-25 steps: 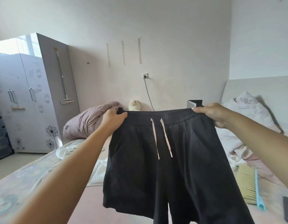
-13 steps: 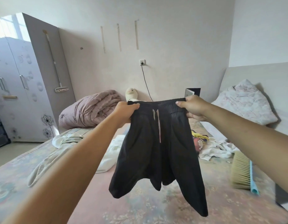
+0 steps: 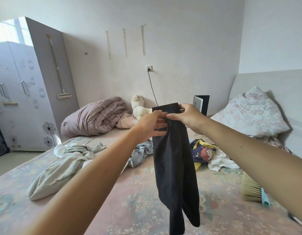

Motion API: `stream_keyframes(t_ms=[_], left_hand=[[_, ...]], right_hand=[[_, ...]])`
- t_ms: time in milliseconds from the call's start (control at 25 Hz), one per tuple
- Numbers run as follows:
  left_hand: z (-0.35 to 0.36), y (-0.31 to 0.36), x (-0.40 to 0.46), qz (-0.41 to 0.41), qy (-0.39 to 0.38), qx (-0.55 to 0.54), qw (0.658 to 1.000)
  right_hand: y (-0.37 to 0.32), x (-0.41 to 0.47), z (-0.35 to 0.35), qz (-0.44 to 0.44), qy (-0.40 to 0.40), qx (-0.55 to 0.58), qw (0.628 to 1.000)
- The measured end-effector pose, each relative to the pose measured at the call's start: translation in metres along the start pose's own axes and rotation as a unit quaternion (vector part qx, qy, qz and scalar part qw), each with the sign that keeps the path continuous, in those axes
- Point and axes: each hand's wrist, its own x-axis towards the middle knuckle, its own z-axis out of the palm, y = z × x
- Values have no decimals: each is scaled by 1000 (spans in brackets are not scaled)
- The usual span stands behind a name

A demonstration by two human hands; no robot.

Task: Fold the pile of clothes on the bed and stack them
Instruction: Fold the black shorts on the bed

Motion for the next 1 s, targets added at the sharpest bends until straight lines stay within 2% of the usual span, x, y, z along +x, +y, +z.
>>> stream_keyframes(t_ms=[80,120,200,280,400,520,600,680,760,880,920,1000], left_hand=[[-6,-4,0,26,12,70,997],[-9,-6,1,57,45,102,992],[-19,-9,1,117,136,141,974],[-35,-10,4,116,172,155,966],[-57,-12,10,36,73,136,987],[-65,-15,14,28,-11,111,993],[-65,-14,14,60,-3,128,990],[-62,-11,14,113,39,148,982],[-53,-8,14,151,89,186,967],[-39,-6,11,177,87,375,906],[-37,-5,11,192,88,396,894],[-34,-1,13,217,95,384,892]], right_hand=[[0,3,-5,-3,43,5,999],[-2,3,-8,-6,48,19,999],[-4,5,-17,-12,23,41,999],[-6,5,-25,-24,-24,59,998],[-9,3,-33,-49,-57,30,997],[-10,-3,-38,-81,-67,-76,992],[-9,-4,-41,-91,-65,-194,975],[-12,-3,-46,-93,-57,-259,960],[-14,-4,-52,-104,-31,-279,954],[-1,-6,-58,-91,-39,-317,943],[6,-7,-59,-93,-32,-310,946],[15,-8,-60,-100,3,-271,957]])
